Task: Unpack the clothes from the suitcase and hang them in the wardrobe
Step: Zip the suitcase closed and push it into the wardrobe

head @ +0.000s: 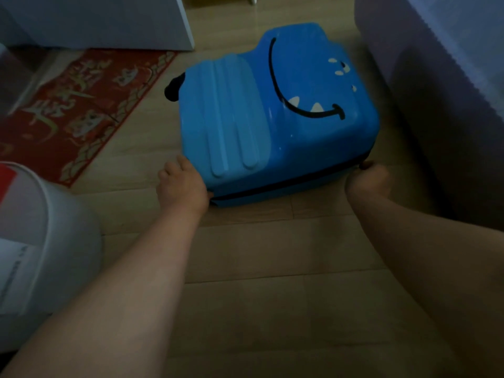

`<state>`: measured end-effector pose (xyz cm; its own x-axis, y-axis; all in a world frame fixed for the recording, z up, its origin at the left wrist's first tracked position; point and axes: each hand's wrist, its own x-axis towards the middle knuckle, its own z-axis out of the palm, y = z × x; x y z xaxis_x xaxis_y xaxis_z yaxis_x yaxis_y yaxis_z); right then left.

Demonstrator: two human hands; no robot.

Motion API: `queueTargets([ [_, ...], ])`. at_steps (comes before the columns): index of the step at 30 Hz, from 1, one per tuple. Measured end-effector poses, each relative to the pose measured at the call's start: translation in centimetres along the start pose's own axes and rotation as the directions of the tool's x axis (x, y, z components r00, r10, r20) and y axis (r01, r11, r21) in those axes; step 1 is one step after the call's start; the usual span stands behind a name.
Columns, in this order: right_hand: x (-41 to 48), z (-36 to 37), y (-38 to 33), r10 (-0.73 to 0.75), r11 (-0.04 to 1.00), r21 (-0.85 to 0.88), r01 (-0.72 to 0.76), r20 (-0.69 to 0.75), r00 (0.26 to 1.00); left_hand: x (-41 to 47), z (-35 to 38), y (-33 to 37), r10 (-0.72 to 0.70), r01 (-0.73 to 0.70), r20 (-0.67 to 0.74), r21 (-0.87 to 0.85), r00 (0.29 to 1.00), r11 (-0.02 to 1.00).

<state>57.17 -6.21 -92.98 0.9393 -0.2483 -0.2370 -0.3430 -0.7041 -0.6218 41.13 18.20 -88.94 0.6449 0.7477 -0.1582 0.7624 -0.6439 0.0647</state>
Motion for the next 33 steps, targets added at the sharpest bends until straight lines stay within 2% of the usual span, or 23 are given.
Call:
queueTargets([
  [5,-0.4,-0.3,0.1,-0.025,0.999,-0.038,0.025,-0.007,1.0,-0.1,-0.4,1.0,-0.087,0.081,0.08,0.079,0.993,0.994],
  [11,-0.8,-0.4,0.6,0.017,0.999,0.041,-0.016,-0.038,0.999,0.4,-3.4,2.6,-0.129,0.111,0.192,0.102,0.973,0.989],
  [13,-0.8,-0.2,0.6,0.057,0.995,0.083,-0.055,-0.014,0.998,-0.3,-4.6,4.8,-0.01,-0.004,0.159,0.092,0.987,0.996],
  [15,-1.0,0.1,1.0,0.082,0.988,0.13,-0.083,0.01,0.997,-1.1,-5.5,8.6,0.234,-0.234,0.037,-0.005,0.971,0.972],
  [17,-1.1,-0.1,1.5,0.082,0.989,0.125,-0.083,0.011,0.997,-2.0,-5.8,12.9,0.487,-0.492,-0.073,-0.084,0.87,0.866],
  [19,-0.8,-0.5,1.6,0.074,0.992,0.106,-0.074,0.005,0.997,-2.7,-5.5,16.2,0.655,-0.656,-0.08,0.007,0.752,0.755],
  [20,-0.4,-1.0,1.9,0.071,0.994,0.087,-0.071,0.0,0.997,-2.9,-4.8,17.6,0.695,-0.691,-0.053,0.07,0.717,0.719],
  [22,0.0,-1.4,2.1,0.054,0.997,0.049,-0.054,0.001,0.999,-2.8,-3.4,18.8,0.707,-0.693,-0.036,0.166,0.707,0.702],
  [25,0.3,-1.5,2.4,0.012,1.0,0.027,-0.012,0.026,1.0,-2.5,-2.5,19.7,0.69,-0.66,-0.11,0.215,0.716,0.72],
  [33,-0.3,-0.8,2.3,-0.075,0.997,-0.03,0.073,-0.07,0.995,-2.6,-2.1,20.2,0.679,-0.64,-0.161,0.234,0.717,0.732],
])
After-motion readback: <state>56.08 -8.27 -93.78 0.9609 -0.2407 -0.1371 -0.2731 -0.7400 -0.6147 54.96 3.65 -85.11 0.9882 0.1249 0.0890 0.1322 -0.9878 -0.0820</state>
